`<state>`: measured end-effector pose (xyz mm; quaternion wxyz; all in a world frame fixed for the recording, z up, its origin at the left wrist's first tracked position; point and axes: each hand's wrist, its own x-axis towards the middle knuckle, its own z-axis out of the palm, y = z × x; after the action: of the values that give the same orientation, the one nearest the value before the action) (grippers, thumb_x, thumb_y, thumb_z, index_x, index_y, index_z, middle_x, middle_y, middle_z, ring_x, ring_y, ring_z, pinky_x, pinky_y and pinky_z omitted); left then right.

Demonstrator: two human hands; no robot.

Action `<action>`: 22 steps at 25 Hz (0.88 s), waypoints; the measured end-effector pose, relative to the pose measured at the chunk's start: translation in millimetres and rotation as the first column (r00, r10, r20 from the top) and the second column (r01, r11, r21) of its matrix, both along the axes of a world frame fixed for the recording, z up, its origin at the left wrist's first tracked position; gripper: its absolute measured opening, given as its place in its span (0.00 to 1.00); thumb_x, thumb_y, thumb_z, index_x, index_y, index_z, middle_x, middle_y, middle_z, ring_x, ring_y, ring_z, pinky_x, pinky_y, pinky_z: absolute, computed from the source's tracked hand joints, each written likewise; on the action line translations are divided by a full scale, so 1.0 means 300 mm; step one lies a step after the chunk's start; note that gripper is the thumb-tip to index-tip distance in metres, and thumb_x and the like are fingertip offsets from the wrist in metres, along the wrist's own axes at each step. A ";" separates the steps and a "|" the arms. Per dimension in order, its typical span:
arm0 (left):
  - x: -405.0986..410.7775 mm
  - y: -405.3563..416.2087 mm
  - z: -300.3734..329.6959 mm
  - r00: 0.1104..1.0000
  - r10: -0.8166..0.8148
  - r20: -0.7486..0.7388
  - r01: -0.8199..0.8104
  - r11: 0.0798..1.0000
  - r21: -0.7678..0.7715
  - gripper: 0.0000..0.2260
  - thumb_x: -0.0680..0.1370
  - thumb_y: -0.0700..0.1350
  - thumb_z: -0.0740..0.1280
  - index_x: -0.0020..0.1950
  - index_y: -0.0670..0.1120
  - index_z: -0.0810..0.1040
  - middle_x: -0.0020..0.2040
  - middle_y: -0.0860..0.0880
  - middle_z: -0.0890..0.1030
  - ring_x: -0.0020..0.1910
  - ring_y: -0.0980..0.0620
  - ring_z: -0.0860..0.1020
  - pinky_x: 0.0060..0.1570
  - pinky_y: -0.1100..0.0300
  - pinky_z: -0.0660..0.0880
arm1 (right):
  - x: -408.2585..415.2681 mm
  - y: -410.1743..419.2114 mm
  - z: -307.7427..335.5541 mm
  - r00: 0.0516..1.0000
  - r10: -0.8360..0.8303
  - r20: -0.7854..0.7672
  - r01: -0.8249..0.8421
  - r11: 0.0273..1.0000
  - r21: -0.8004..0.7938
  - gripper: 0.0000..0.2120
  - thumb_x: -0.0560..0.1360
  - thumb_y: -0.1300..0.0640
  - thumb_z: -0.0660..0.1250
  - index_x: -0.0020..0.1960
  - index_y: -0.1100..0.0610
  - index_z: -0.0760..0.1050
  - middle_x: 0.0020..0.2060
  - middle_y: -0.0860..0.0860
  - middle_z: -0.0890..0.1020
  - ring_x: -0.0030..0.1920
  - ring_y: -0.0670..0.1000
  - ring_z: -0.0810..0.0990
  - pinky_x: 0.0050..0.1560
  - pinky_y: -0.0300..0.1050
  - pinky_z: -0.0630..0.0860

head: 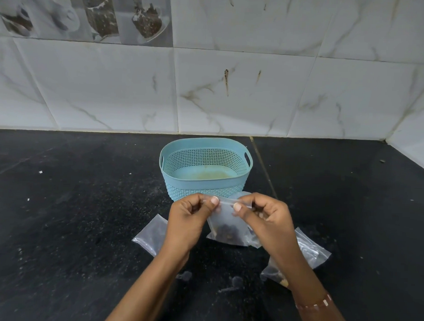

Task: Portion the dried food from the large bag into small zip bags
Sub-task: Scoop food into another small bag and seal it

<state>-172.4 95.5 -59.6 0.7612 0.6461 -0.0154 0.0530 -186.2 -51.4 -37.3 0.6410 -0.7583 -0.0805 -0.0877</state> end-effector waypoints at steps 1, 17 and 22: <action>-0.003 -0.013 -0.001 1.000 -0.029 -0.001 0.029 0.999 -0.027 0.06 0.73 0.39 0.67 0.36 0.44 0.80 0.29 0.53 0.82 0.32 0.60 0.77 0.38 0.69 0.75 | -0.006 -0.011 0.003 1.000 -0.013 -0.009 0.013 1.000 0.026 0.03 0.71 0.66 0.68 0.40 0.61 0.80 0.32 0.55 0.81 0.30 0.43 0.76 0.31 0.32 0.72; -0.102 -0.248 -0.130 0.892 -0.416 -0.176 0.415 0.909 -0.046 0.05 0.75 0.35 0.66 0.45 0.39 0.82 0.40 0.42 0.84 0.39 0.51 0.81 0.43 0.62 0.77 | -0.200 -0.227 -0.126 0.875 -0.412 -0.255 0.431 0.902 0.024 0.06 0.72 0.65 0.67 0.37 0.60 0.80 0.23 0.50 0.80 0.21 0.43 0.73 0.23 0.33 0.68; -0.131 -0.289 -0.219 0.896 -0.387 -0.215 0.425 0.889 0.172 0.11 0.72 0.31 0.68 0.42 0.47 0.81 0.35 0.50 0.85 0.35 0.52 0.81 0.37 0.63 0.78 | -0.240 -0.266 -0.198 0.820 -0.442 -0.364 0.476 0.879 0.004 0.06 0.72 0.66 0.67 0.38 0.60 0.80 0.25 0.50 0.81 0.23 0.45 0.73 0.25 0.36 0.70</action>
<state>-211.8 8.8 -125.4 0.6796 0.7087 -0.0894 -0.1669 -258.1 -131.2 -96.6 0.6400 -0.7270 0.2248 -0.1062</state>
